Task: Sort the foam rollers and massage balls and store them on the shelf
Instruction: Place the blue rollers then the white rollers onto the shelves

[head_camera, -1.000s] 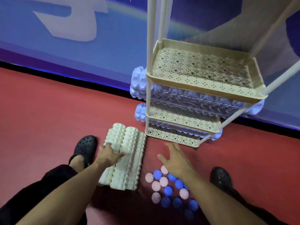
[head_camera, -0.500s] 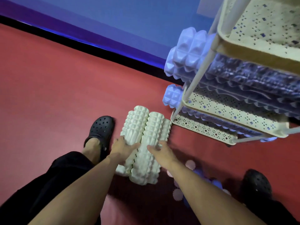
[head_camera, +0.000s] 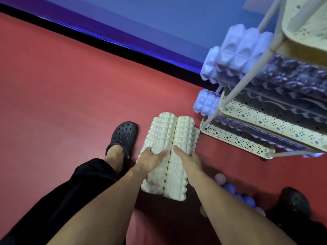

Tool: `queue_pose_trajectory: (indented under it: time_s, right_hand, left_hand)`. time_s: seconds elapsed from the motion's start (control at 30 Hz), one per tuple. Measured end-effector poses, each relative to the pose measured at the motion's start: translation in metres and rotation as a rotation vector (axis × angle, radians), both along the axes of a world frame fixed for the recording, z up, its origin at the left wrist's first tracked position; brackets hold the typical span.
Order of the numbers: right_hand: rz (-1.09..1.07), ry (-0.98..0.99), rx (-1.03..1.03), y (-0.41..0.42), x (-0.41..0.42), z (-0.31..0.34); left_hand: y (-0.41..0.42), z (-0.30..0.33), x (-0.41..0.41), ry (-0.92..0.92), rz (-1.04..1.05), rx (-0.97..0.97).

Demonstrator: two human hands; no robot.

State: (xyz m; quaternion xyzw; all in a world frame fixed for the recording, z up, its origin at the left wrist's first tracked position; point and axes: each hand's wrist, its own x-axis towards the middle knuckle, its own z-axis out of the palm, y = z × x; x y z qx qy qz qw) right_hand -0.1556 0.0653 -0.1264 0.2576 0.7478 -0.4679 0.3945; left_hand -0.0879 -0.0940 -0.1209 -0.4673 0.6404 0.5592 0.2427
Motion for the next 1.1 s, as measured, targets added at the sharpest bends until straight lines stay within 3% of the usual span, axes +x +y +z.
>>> queue_pose_trajectory:
  time_s: [0.17,0.33,0.77,0.9,1.1]
  right_hand:
    - [0.054,0.015,-0.068,0.033,0.006,0.058]
    - [0.106,0.085,-0.12,0.072,0.016,0.125]
    - [0.136,0.412,-0.261,0.125,0.052,0.301]
    - [0.111,0.489,-0.19,0.127,0.06,0.302]
    - [0.046,0.558,-0.093,0.122,0.076,0.304]
  left_hand:
    - [0.017,0.044,0.005,-0.023,-0.065,0.151]
    - [0.05,0.135,0.016,0.042,-0.194,0.21]
    - [0.086,0.314,0.049,0.418,-0.407,0.076]
    - [0.092,0.332,0.058,0.505,-0.43,0.063]
    - [0.094,0.31,0.051,0.625,-0.334,0.033]
